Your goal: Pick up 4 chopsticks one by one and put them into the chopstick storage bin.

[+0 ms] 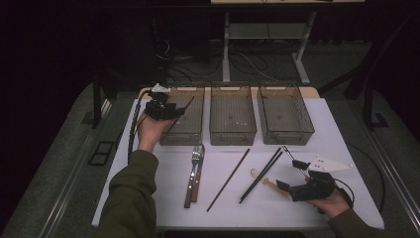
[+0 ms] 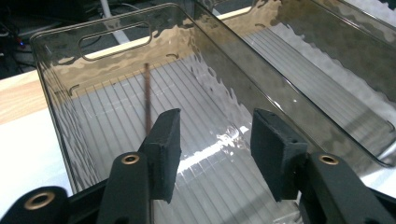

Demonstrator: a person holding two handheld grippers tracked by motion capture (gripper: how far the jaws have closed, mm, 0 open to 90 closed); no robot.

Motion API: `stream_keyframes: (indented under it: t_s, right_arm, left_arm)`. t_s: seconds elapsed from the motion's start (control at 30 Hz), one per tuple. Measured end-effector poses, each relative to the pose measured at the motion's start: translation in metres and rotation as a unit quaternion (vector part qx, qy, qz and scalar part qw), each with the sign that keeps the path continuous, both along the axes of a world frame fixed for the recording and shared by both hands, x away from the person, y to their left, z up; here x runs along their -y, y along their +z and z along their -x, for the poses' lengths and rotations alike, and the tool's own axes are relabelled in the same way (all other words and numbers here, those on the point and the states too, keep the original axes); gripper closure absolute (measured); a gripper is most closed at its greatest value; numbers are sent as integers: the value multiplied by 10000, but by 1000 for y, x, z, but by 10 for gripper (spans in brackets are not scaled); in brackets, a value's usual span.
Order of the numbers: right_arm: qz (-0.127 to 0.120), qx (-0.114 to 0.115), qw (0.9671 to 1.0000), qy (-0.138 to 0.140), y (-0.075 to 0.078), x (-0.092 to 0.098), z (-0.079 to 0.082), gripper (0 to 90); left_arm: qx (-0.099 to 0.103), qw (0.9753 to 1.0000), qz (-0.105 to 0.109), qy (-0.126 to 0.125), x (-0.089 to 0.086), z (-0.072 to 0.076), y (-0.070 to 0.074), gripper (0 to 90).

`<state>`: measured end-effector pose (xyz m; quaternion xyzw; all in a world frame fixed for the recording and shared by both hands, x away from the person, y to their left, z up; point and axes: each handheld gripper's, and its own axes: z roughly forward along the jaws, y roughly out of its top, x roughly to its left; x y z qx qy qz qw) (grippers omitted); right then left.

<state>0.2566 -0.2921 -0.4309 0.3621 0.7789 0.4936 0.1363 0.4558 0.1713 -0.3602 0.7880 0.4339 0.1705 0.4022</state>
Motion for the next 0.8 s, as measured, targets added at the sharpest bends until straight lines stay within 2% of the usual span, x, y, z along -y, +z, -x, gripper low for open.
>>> stream_keyframes:
  t_s: [0.17,0.23,0.37,0.5,0.53,0.57,0.7,0.73,0.8]
  right_arm:
    - [-17,6,10000,-9,0,0,0,31]
    - [-6,-7,10000,-16,-1,0,0,31]
    - [-3,-5,10000,-7,-1,-1,0,31]
    - [3,-10,10000,-13,-1,-1,0,31]
    - [1,-10,10000,-13,-1,-1,0,31]
    - [5,-12,10000,-13,-1,-1,0,31]
    - [14,-19,10000,-22,-2,-1,0,31]
    - [10,-20,10000,-22,-2,-1,0,31]
    - [14,-21,10000,-30,-2,-1,0,31]
  left_arm:
    - [50,9999,76,-97,1,12,1,464]
    - [15,9999,33,-160,2,17,0,441]
    - [-8,9994,90,-329,4,29,0,402]
    - [-24,9988,254,-406,8,43,-1,386]
    - [15,9984,250,-506,9,46,-1,385]
    - [22,9984,269,-494,11,50,-1,381]
    - [118,9979,235,-587,18,65,0,359]
    - [110,9978,157,-629,19,69,0,354]
    - [148,9975,182,-671,23,76,-2,338]
